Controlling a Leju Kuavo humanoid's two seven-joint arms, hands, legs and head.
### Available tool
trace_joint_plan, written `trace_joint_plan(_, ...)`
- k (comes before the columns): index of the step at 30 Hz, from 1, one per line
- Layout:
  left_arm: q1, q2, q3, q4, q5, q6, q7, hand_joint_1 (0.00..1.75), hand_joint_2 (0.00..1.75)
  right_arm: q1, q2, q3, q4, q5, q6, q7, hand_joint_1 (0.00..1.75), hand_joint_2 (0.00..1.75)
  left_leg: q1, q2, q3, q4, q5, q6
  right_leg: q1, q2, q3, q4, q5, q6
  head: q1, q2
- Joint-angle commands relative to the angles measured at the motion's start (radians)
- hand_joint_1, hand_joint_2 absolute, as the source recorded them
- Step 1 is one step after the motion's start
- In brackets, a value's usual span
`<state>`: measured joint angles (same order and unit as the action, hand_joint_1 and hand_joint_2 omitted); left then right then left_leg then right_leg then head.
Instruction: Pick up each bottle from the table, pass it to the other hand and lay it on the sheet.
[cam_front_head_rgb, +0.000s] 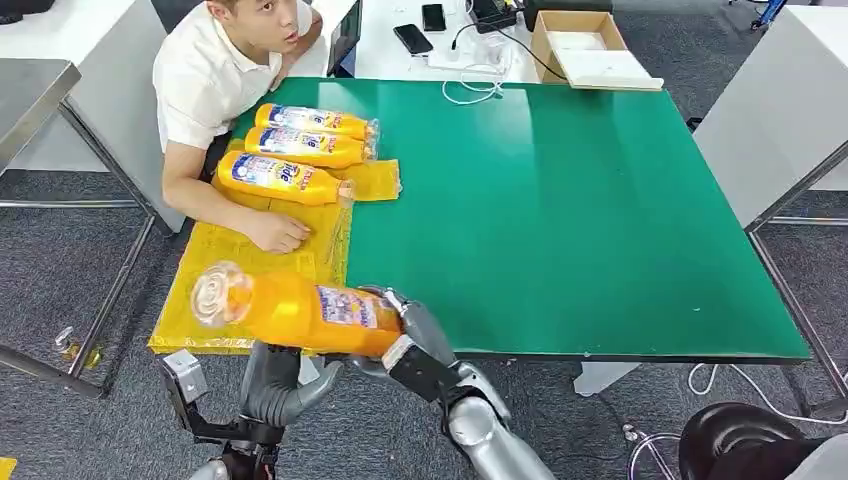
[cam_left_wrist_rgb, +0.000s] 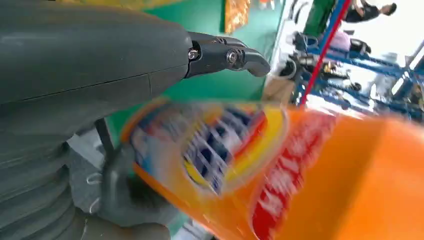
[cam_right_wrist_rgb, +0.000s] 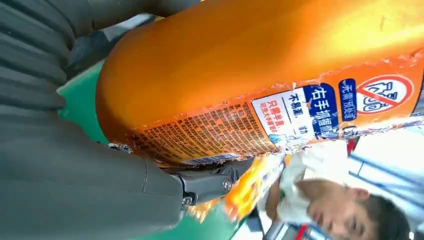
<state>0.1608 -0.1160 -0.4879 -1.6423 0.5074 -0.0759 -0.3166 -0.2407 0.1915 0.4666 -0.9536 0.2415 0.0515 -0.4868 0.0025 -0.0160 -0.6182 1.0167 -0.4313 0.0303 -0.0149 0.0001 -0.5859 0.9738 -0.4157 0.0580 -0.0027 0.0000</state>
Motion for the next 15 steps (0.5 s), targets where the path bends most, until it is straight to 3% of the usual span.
trace_joint_plan(1, -0.032, 0.035, -0.024, -0.007, -0.024, 0.001, -0.029, 0.0, 1.75, -0.095, 0.034, 0.073, 0.216, -0.019, 0.009, -0.024, 1.75, 1.75, 0.0, 0.003, 0.006, -0.001, -0.002, -0.002, 0.001, 0.002, 0.004, 0.0, -0.001, -0.003, 0.0, 0.0)
trace_joint_plan(15, -0.074, -0.006, 0.018, 0.022, -0.036, -0.025, -0.056, 0.0, 1.75, -0.104, 0.047, 0.16, 0.272, -0.005, 0.054, -0.016, 1.75, 1.75, 0.0, 0.001, 0.004, -0.001, -0.001, -0.002, 0.001, 0.0, 0.004, 0.0, -0.001, -0.002, 0.0, 0.0)
